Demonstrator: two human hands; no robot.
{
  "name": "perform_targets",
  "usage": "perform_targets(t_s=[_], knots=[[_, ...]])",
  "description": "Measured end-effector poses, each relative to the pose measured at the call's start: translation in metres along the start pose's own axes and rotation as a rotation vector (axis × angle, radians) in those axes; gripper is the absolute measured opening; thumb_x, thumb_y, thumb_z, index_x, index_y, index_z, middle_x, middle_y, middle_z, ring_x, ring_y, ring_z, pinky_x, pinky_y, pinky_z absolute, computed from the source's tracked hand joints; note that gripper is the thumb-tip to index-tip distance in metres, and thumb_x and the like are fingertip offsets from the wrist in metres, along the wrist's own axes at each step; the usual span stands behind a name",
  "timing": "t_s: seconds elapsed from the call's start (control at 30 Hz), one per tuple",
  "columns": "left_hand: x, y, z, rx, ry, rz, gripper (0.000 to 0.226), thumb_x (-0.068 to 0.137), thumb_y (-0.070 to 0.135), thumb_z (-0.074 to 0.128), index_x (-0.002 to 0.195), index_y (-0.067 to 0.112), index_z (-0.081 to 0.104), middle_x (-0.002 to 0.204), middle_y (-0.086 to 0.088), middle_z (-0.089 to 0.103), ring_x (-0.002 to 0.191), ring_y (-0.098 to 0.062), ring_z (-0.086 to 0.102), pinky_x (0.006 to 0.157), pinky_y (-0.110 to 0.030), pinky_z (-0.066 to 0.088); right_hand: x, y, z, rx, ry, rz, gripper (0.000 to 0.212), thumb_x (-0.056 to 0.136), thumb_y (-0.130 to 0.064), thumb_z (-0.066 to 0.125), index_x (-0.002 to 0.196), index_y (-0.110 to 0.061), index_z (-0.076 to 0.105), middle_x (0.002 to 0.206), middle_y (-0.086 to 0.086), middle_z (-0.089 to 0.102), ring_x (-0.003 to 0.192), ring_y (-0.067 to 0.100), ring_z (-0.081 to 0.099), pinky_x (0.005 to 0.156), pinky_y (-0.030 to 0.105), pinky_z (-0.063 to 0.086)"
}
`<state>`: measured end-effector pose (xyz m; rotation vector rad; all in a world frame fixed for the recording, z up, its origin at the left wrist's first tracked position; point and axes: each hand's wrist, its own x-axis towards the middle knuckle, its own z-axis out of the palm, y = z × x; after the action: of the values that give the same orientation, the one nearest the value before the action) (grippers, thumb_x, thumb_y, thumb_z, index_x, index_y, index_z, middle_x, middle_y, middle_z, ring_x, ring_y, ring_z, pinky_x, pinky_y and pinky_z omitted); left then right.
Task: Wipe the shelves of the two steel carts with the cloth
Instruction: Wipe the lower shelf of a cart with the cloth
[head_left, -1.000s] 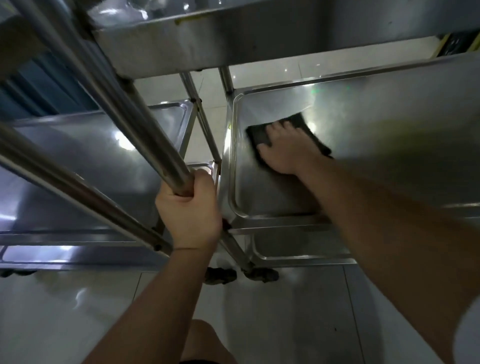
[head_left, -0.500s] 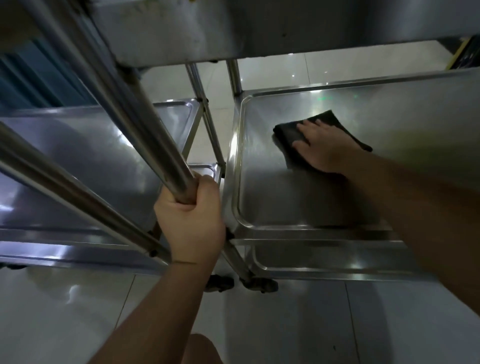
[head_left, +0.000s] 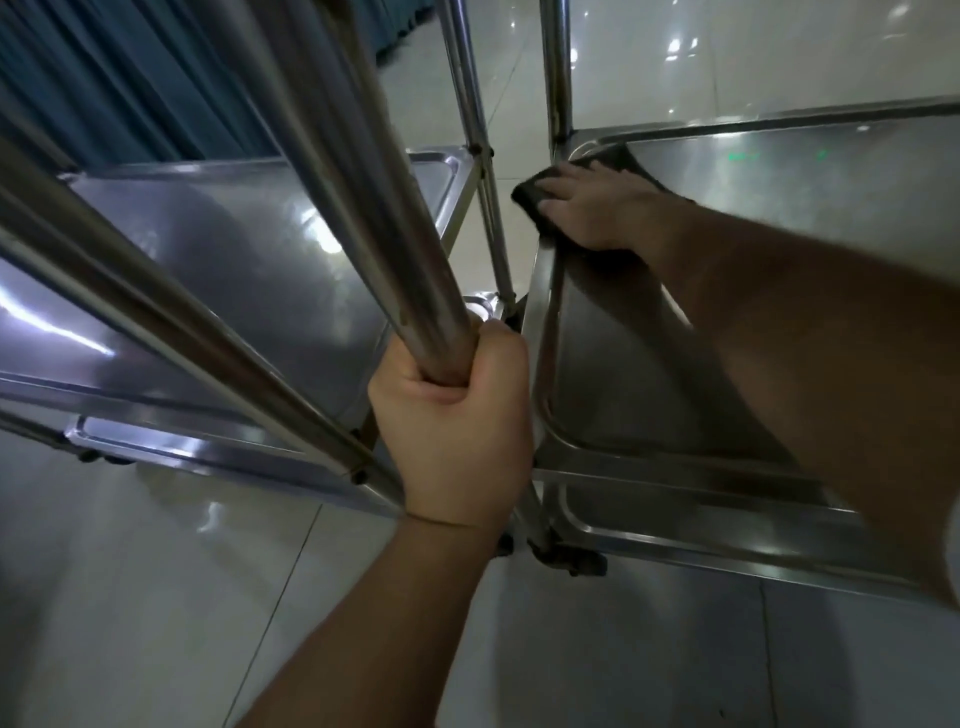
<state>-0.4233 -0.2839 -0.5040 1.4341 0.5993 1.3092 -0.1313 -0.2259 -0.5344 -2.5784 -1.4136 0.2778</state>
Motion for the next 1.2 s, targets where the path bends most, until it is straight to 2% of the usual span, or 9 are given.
perform_targets(t_s=[0.17,0.27,0.37,0.47,0.57,0.67,0.9,1.03,1.2], knots=[[0.0,-0.004,-0.001,0.02,0.004,-0.033,0.035,0.078,0.02,0.063,0.07,-0.009,0.045,0.058,-0.026,0.041,0.049,-0.042,0.043,0.049,-0.037,0.041,-0.074,-0.018,0.012,-0.069,-0.105,-0.293,0.052,0.107,-0.049,0.031,0.159,-0.041,0.031,0.172,-0.003,0.019,0.157,0.036,0.016,0.122,0.065,0.022],[0.002,-0.008,-0.001,0.05,0.008,-0.044,0.03,0.079,0.021,0.064,0.071,-0.004,0.05,0.055,-0.018,0.047,0.048,-0.03,0.047,0.05,-0.033,0.043,-0.14,-0.029,0.021,0.047,-0.137,-0.336,0.056,0.103,-0.066,0.024,0.158,-0.054,0.022,0.172,-0.019,0.009,0.159,0.017,0.003,0.126,0.049,0.004],[0.002,-0.008,-0.001,0.057,0.004,-0.058,0.028,0.081,0.023,0.064,0.072,0.001,0.051,0.059,-0.022,0.048,0.051,-0.036,0.049,0.053,-0.037,0.044,-0.215,-0.036,0.03,0.085,-0.18,-0.404,0.058,0.096,-0.076,0.013,0.154,-0.066,0.011,0.166,-0.033,0.0,0.153,-0.001,-0.008,0.123,0.034,-0.006],[0.002,-0.004,-0.002,0.083,-0.001,-0.072,0.033,0.081,0.025,0.064,0.07,0.0,0.046,0.061,-0.029,0.045,0.051,-0.04,0.047,0.05,-0.038,0.042,-0.246,-0.016,0.03,0.095,-0.199,-0.331,0.053,0.095,-0.078,0.008,0.147,-0.075,0.003,0.158,-0.042,-0.003,0.151,-0.008,-0.012,0.125,0.031,-0.005],[0.001,-0.001,-0.003,0.09,-0.043,-0.086,0.031,0.081,0.026,0.063,0.062,0.012,0.044,0.057,-0.02,0.043,0.05,-0.03,0.045,0.05,-0.035,0.041,-0.232,0.013,0.023,0.043,-0.104,-0.1,0.059,0.101,-0.067,0.017,0.159,-0.056,0.015,0.168,-0.029,0.002,0.158,0.005,-0.002,0.129,0.04,0.002],[0.002,0.002,-0.002,0.071,-0.048,-0.106,0.033,0.079,0.026,0.062,0.055,0.03,0.04,0.054,-0.003,0.037,0.05,-0.022,0.04,0.049,-0.03,0.036,-0.215,0.007,0.023,0.037,-0.037,0.168,0.058,0.107,-0.057,0.017,0.164,-0.045,0.011,0.173,-0.016,0.001,0.161,0.016,-0.002,0.128,0.045,0.0],[0.002,0.007,-0.001,0.108,-0.049,-0.121,0.033,0.079,0.027,0.062,0.053,0.035,0.045,0.057,-0.001,0.042,0.055,-0.025,0.043,0.056,-0.036,0.038,-0.247,-0.07,0.041,0.154,-0.142,-0.131,0.064,0.1,-0.057,0.018,0.163,-0.049,0.014,0.172,-0.019,0.004,0.159,0.009,-0.003,0.127,0.041,-0.005],[0.001,0.011,-0.006,0.14,-0.097,-0.132,0.02,0.079,0.032,0.062,0.064,0.022,0.051,0.061,-0.007,0.048,0.057,-0.027,0.051,0.054,-0.036,0.044,-0.266,-0.054,0.036,0.088,-0.163,-0.207,0.064,0.101,-0.065,0.028,0.162,-0.051,0.013,0.171,-0.023,0.003,0.157,0.005,-0.005,0.127,0.039,-0.004],[-0.001,0.015,-0.008,0.137,-0.109,-0.166,0.044,0.073,0.036,0.061,0.083,-0.006,0.052,0.063,-0.008,0.053,0.056,-0.02,0.054,0.05,-0.029,0.05,-0.283,0.0,0.031,0.081,-0.14,-0.038,0.068,0.095,-0.07,0.016,0.161,-0.051,0.011,0.169,-0.027,0.001,0.157,0.004,-0.002,0.125,0.037,-0.001]])
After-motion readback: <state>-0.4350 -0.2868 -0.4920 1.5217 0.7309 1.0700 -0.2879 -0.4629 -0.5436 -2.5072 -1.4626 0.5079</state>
